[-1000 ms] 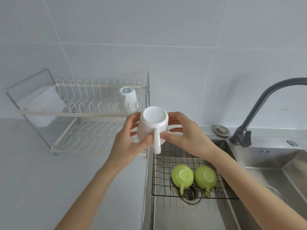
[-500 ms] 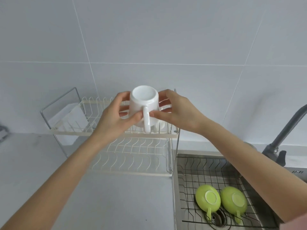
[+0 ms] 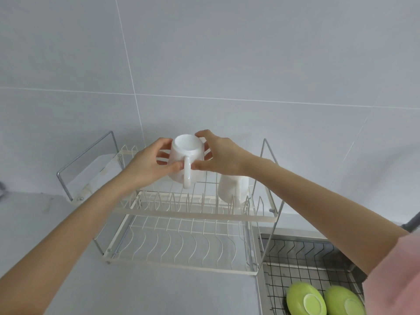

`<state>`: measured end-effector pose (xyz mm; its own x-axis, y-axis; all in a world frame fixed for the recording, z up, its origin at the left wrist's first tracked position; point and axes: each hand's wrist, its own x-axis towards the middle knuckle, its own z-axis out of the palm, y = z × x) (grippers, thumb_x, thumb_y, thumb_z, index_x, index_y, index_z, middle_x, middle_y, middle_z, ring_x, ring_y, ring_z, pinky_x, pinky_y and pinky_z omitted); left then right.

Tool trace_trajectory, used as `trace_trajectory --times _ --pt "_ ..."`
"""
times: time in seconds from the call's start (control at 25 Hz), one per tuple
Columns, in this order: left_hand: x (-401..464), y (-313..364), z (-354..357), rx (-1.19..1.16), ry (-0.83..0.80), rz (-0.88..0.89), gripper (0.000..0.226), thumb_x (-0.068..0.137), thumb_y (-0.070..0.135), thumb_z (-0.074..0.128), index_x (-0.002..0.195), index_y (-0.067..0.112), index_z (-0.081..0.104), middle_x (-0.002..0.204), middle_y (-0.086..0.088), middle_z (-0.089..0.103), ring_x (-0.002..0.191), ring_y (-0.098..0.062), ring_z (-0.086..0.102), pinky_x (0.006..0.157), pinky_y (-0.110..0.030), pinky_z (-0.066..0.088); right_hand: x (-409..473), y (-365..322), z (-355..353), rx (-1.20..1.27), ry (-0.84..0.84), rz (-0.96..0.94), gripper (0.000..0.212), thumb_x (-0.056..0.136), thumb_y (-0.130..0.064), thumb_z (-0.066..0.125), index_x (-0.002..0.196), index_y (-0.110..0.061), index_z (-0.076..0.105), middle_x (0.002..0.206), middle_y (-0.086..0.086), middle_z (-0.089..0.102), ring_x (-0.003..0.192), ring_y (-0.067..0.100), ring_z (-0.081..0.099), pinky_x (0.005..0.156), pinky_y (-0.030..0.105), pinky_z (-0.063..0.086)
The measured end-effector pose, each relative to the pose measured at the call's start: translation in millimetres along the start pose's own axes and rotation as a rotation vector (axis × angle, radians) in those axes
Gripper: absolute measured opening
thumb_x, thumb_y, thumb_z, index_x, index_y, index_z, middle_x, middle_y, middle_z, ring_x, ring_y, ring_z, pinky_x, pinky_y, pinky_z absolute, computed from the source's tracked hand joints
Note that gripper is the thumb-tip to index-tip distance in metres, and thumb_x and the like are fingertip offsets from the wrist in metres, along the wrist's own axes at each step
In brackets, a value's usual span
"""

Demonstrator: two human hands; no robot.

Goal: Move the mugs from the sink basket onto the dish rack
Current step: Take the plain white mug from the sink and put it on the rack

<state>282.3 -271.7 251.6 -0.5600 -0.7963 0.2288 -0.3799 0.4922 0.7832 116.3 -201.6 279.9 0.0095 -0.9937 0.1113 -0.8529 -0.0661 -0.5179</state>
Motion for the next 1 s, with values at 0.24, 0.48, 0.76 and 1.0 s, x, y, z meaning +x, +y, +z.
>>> trace_trajectory --times 0.24,0.48,0.76,1.0 --pt "21 -32 -5 0.018 -0.097 -0.122 0.052 0.077 0.020 0.069 0.124 0.013 0.048 0.121 0.002 0.057 0.111 -0.017 0.055 0.085 -0.026 0.042 44 10 28 -0.085 -0.112 0.045 0.067 0.080 -0.029 0.067 0.133 -0.008 0.032 0.125 0.017 0.056 0.113 0.031 0.053 0.089 0.036 0.045" --pt "22 -56 2 0.011 -0.180 -0.263 0.054 0.074 0.022 0.072 0.123 0.016 0.049 0.124 0.000 0.058 0.104 -0.019 0.062 0.077 -0.022 0.047 56 20 60 -0.179 -0.202 0.069 0.066 0.080 -0.031 0.066 0.129 -0.002 0.032 0.124 0.021 0.053 0.111 0.035 0.051 0.079 0.034 0.041" --pt "21 -56 2 0.031 -0.192 -0.293 0.053 0.076 0.021 0.071 0.124 0.016 0.048 0.121 0.003 0.056 0.104 -0.020 0.061 0.081 -0.026 0.046 57 21 65 -0.166 -0.187 0.061 0.063 0.080 -0.031 0.066 0.127 -0.002 0.035 0.122 0.020 0.056 0.112 0.035 0.050 0.086 0.038 0.044" --pt "18 -51 2 0.035 -0.214 -0.294 0.055 0.078 0.021 0.068 0.128 0.018 0.044 0.122 0.005 0.053 0.105 -0.020 0.060 0.085 -0.027 0.044 54 20 64 -0.161 -0.193 0.075 0.064 0.082 -0.030 0.065 0.131 -0.003 0.033 0.124 0.020 0.055 0.113 0.034 0.051 0.089 0.038 0.044"
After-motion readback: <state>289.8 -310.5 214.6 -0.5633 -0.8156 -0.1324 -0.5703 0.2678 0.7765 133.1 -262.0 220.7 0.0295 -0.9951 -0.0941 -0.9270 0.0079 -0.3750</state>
